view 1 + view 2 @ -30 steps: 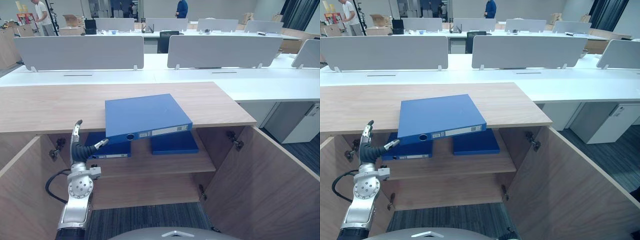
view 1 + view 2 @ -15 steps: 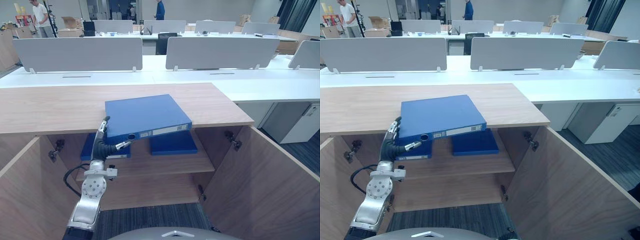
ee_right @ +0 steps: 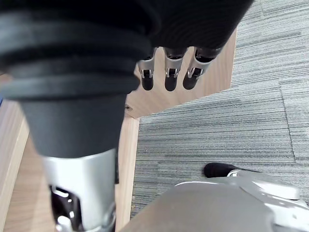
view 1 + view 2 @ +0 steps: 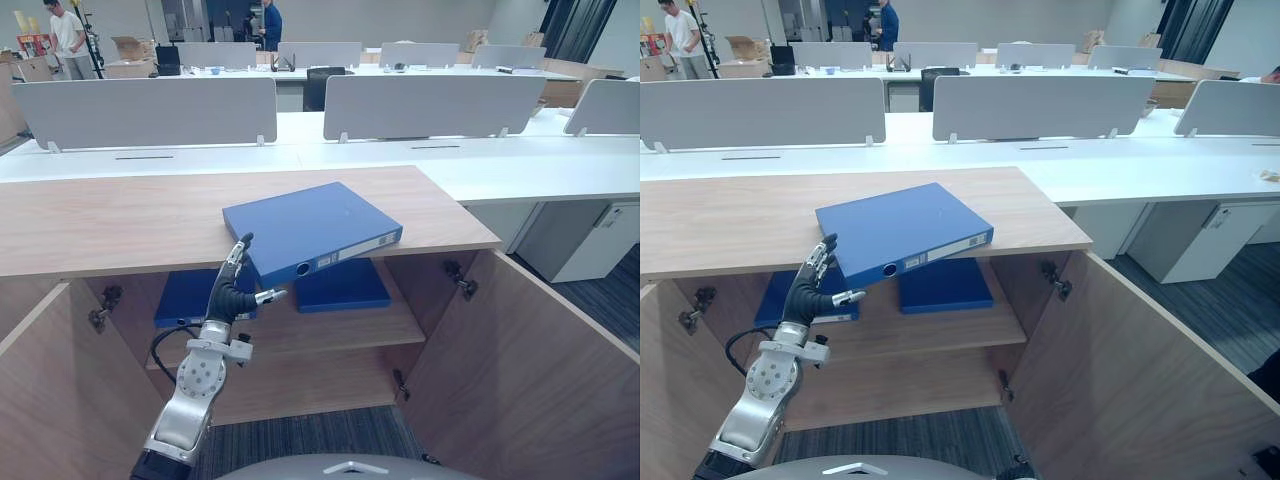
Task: Walk over to the cabinet, pick up the folder, carry it to the office cabinet, place the folder inside the office cabinet, then close the office cabinet door
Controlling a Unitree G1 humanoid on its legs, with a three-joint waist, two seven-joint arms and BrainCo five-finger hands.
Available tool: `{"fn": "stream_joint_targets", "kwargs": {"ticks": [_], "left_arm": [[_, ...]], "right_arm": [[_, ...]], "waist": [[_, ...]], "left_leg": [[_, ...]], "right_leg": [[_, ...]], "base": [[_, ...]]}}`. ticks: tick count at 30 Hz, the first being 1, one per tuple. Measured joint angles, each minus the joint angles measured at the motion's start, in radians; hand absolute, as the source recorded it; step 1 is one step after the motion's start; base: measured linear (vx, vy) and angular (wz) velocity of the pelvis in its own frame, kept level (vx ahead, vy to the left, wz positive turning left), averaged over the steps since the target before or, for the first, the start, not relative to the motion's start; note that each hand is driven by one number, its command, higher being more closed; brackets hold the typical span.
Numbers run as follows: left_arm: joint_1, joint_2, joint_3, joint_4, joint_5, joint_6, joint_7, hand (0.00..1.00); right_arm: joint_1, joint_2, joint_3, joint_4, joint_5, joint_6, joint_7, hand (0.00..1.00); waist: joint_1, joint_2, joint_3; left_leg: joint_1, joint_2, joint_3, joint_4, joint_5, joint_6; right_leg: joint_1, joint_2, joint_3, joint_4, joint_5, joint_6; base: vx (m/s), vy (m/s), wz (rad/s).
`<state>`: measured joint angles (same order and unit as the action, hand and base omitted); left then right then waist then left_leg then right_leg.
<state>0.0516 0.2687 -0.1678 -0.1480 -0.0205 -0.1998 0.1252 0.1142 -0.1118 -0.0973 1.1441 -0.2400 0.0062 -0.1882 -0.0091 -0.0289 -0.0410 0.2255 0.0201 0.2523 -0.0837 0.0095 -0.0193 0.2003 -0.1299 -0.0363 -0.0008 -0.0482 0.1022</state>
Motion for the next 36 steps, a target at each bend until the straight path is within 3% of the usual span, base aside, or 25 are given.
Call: {"fn": "stream_joint_targets", "kwargs": {"ticks": [2, 3, 5, 8, 13, 20, 25, 31, 36], "left_arm": [[-0.057, 0.045, 0.182, -0.117, -0.121, -0.027, 0.001, 0.0], [-0.058, 0.043, 0.281, -0.189, -0.184, -0.062, 0.022, 0.0], [-0.025, -0.002, 0.34, -0.314, -0.203, -0.091, 0.047, 0.0], [0.071, -0.07, 0.314, -0.376, -0.19, -0.1, 0.057, 0.0], [0.092, -0.091, 0.297, -0.391, -0.126, -0.093, 0.07, 0.0], [0.086, -0.059, 0.164, -0.391, -0.014, -0.089, 0.042, 0.0], [-0.018, 0.003, -0.006, -0.345, 0.168, -0.073, 0.029, 0.0], [-0.167, 0.061, -0.179, -0.126, 0.425, -0.049, 0.013, 0.0], [-0.269, 0.075, -0.27, 0.094, 0.625, -0.009, 0.048, 0.0]], "right_arm": [[-0.013, -0.003, -0.004, 0.004, 0.002, 0.0, 0.009, 0.0], [-0.006, -0.003, -0.005, 0.009, 0.007, 0.0, 0.008, 0.0], [0.005, -0.003, -0.028, 0.016, 0.007, 0.015, 0.011, 0.0], [0.008, -0.002, -0.036, 0.017, 0.008, 0.026, 0.02, 0.0], [0.008, 0.005, -0.035, 0.019, 0.008, 0.024, 0.036, 0.0], [0.006, 0.006, -0.03, 0.02, 0.008, 0.018, 0.036, 0.0], [0.0, 0.006, -0.024, 0.021, 0.006, 0.017, 0.036, 0.0], [-0.011, 0.006, -0.023, 0.02, 0.007, 0.009, 0.034, 0.0], [-0.025, 0.006, -0.023, 0.019, 0.009, 0.003, 0.033, 0.0]], "waist": [[-0.01, -0.014, -0.003], [-0.006, -0.002, -0.005], [0.01, -0.007, -0.009], [0.029, -0.006, -0.008], [0.032, -0.02, -0.005], [0.021, -0.02, -0.005], [0.01, -0.021, -0.004], [-0.011, -0.023, 0.001], [-0.027, -0.031, 0.02]], "left_leg": [[-0.005, 0.002, 0.005, -0.002, 0.0, 0.001], [-0.002, 0.002, 0.009, 0.0, 0.004, 0.006], [0.0, -0.001, 0.013, 0.003, -0.001, 0.008], [0.001, -0.006, 0.005, 0.001, -0.006, 0.004], [0.001, -0.008, -0.004, -0.003, -0.005, 0.001], [-0.012, -0.015, -0.007, -0.003, -0.003, 0.003], [-0.017, -0.014, -0.007, -0.003, -0.001, 0.006], [-0.023, -0.018, -0.005, -0.003, 0.004, 0.014], [-0.027, -0.018, -0.008, -0.003, 0.004, 0.014]], "right_leg": [[-0.014, 0.001, 0.003, 0.02, 0.001, 0.003], [-0.017, 0.001, 0.012, 0.027, -0.001, 0.004], [-0.018, -0.003, 0.022, 0.027, -0.002, 0.005], [-0.017, -0.008, 0.019, 0.038, -0.009, 0.004], [-0.023, -0.012, 0.014, 0.067, -0.04, 0.005], [-0.032, -0.02, 0.011, 0.067, -0.039, 0.006], [-0.034, -0.019, 0.012, 0.056, -0.032, 0.01], [-0.047, -0.016, 0.011, 0.054, -0.034, 0.006], [-0.047, -0.017, 0.002, 0.046, -0.033, 0.001]], "base": [[-0.01, -0.011, -0.09], [0.02, -0.005, -0.1], [0.03, 0.01, -0.06], [-0.02, 0.004, 0.07], [-0.08, -0.016, 0.06], [-0.01, 0.0, 0.01], [0.0, 0.0, 0.0], [0.01, -0.002, -0.01], [0.0, -0.001, 0.01]]}}
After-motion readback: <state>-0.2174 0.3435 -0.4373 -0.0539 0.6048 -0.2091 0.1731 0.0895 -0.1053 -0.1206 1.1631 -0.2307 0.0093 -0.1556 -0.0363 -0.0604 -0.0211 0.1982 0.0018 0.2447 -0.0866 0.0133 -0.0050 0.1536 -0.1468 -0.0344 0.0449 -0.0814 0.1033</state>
